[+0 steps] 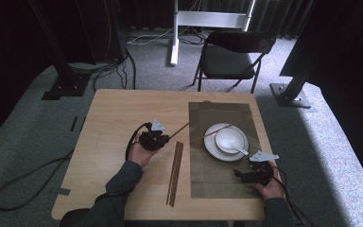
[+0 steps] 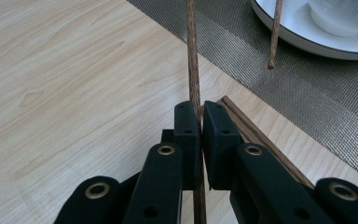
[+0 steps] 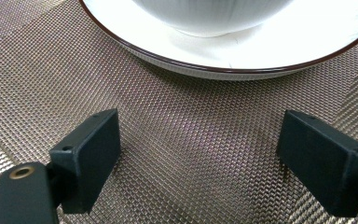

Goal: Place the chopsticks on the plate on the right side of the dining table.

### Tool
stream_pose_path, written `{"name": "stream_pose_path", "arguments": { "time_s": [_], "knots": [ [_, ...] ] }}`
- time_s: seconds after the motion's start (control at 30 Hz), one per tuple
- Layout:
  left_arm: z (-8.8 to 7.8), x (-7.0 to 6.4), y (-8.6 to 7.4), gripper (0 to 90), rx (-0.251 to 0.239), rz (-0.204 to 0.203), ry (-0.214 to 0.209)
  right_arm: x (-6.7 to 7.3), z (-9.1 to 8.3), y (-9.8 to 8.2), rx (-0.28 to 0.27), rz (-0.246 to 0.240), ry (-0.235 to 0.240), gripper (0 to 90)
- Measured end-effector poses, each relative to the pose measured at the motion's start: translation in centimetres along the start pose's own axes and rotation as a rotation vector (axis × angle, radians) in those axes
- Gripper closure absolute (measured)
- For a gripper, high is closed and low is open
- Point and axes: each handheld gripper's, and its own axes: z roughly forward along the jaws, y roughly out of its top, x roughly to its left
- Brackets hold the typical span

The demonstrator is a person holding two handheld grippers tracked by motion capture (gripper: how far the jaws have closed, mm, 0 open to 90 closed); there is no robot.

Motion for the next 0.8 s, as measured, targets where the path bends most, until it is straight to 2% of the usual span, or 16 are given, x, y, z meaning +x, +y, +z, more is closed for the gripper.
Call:
{"name": "stream_pose_path", "arguments": {
  "time_s": [0.47, 0.8],
  "knots": [
    [0.6, -0.4, 1.4, 85.1, -0.016, 0.027, -0.015, 0.0, 0.0, 0.0, 0.0, 0.0, 0.0, 12.7],
    [0.9, -0.9, 3.1, 85.0, -0.04, 0.055, -0.022, 0.0, 0.0, 0.0, 0.0, 0.0, 0.0, 12.8]
  ]
}}
